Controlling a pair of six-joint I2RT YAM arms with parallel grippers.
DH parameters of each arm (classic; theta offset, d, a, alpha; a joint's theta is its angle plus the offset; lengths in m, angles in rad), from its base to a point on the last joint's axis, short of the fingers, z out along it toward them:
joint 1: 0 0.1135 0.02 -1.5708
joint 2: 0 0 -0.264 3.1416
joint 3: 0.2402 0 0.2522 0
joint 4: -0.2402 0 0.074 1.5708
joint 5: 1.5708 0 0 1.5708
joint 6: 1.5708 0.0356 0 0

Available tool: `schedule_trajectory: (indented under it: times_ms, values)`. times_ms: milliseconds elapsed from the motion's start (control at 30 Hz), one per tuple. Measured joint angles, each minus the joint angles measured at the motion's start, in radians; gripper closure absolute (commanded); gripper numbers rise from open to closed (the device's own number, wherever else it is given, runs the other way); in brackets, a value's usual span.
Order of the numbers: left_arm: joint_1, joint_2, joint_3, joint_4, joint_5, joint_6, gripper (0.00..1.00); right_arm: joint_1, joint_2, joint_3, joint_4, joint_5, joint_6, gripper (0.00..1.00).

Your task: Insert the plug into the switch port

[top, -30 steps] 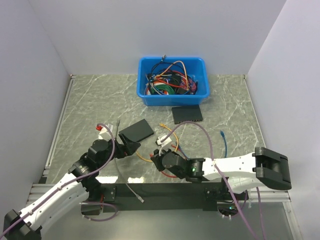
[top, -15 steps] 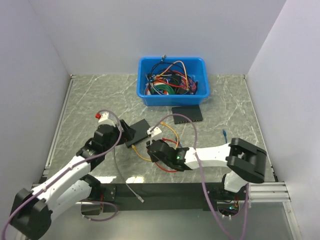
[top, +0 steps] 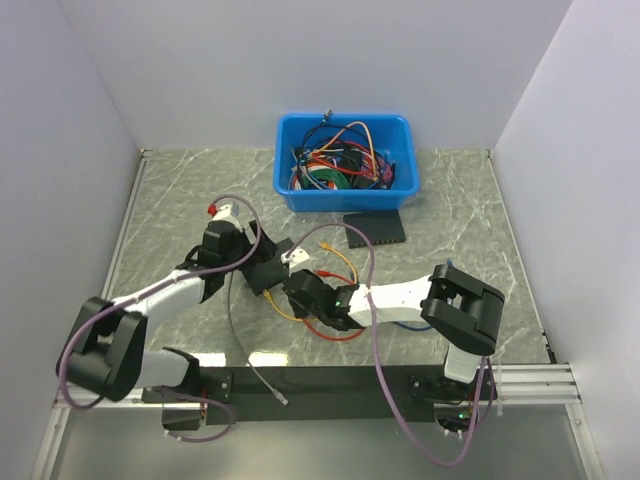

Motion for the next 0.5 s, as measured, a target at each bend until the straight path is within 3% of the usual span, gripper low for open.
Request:
schedule_trajectory:
  times_ms: [233,500]
  values:
    - [0.018,0.146,0.053,0.043,0.026,0.008,0.10,-0.008,0.006,-0.001,-0.008,-0.001,0.002,1.00]
    - [0.027,0.172,0.064,0.056,0.021,0.006,0.09,-0.009,0.006,-0.038,-0.005,-0.010,0.006,1.00]
